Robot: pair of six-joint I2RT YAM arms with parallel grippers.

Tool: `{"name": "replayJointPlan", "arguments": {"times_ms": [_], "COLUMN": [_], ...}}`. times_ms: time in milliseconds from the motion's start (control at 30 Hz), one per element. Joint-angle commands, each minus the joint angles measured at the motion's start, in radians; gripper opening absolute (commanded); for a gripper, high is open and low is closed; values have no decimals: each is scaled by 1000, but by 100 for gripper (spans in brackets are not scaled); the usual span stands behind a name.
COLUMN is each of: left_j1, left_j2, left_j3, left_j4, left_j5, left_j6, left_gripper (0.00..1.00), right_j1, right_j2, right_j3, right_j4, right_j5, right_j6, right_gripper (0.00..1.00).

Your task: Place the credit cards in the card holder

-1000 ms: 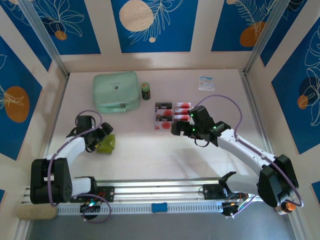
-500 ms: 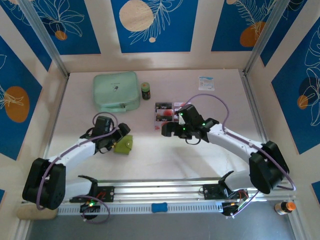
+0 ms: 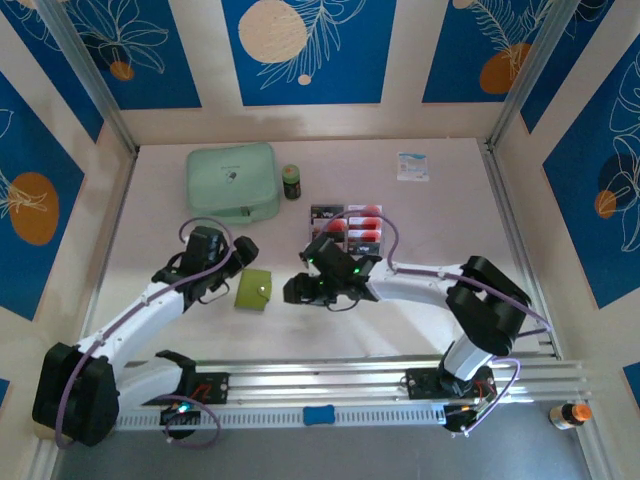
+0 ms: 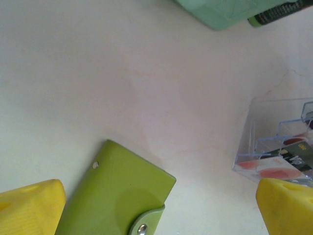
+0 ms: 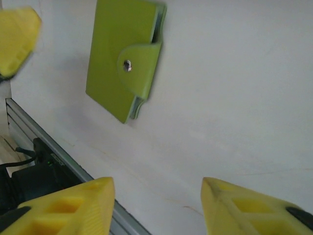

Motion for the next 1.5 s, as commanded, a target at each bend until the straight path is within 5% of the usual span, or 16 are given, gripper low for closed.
{"name": "replayJointPlan", "arguments": {"times_ms": [0,233,900,1000,1167,1467], "left_j1": [51,90,99,99,100,100], "left_j2": [27,86,64,66,59,29], "left_j3": [54,130,81,75,72,118], "left_j4": [-54,-95,-77,-74,-80,4], "left_j5": [1,-6,20,27,26,51], "left_j6": [98,243,266,264,266,276], "left_gripper": [100,100,100,100,100,100], "right_j1": [50,125,97,87,73,-34], "right_j2": [56,179,321,345,339,108], "right_j3": [29,72,155,157,134,39], "right_j4": [113,206,281,308,346,312], "right_j5": [23,71,35,23,4,-128], "right_j6": [140,253,309,319,313,138], "right_gripper": [44,40,36,30,0,0]}}
